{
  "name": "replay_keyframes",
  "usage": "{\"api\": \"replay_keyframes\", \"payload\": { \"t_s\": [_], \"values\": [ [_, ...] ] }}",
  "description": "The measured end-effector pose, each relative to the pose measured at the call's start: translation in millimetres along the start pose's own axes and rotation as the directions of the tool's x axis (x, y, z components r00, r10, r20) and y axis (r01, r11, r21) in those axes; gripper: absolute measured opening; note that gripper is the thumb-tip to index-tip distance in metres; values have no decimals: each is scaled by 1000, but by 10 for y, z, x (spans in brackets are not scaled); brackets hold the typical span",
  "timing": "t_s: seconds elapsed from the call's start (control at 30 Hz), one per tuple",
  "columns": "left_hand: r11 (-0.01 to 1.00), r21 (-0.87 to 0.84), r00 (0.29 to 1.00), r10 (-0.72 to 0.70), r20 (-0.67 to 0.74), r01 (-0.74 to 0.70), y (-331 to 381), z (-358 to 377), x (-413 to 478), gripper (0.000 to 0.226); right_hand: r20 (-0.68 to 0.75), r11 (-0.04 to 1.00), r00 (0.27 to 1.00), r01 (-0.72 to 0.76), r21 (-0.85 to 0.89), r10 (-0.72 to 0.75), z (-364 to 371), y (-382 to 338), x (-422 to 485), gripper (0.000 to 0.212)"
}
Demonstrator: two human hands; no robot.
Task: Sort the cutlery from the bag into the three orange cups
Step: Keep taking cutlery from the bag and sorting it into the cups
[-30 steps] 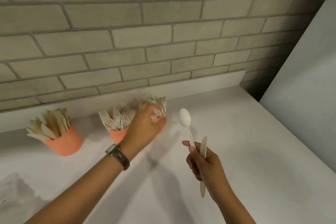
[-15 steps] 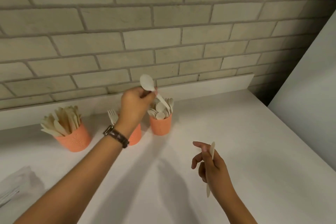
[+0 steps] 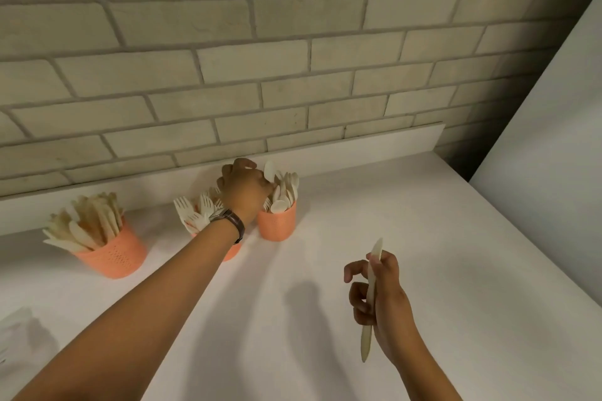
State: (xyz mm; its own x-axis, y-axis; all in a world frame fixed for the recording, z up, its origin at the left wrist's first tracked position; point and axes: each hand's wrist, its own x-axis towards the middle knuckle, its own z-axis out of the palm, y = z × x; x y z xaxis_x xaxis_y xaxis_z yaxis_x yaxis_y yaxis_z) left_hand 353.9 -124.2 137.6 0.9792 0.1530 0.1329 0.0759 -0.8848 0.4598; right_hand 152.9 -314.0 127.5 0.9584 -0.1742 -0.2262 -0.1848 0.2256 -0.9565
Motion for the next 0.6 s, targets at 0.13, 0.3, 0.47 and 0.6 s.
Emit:
{"api": "replay_keyframes", "payload": {
  "t_s": [0.13,0.3,0.47,0.6],
  "values": [
    [1000,-28,999,4,-50,-6,-51,91,-55,31,-1,998,998,55,0,-55,34,-1,5,11],
    [958,-273,996,-84,26,88,-42,10,-104,64,-4,963,987,159,-216,-164,91,-23,101,15],
    [889,-456,998,11,-65,-39,-209,-430,-471,41,103,892,956,294,-344,-275,265,-148,213,10],
    [740,-672,1000,-4,6,7,-607,-785,-1149,23,266,826,896,434,-358,-356,649,-247,269,14]
  ]
}}
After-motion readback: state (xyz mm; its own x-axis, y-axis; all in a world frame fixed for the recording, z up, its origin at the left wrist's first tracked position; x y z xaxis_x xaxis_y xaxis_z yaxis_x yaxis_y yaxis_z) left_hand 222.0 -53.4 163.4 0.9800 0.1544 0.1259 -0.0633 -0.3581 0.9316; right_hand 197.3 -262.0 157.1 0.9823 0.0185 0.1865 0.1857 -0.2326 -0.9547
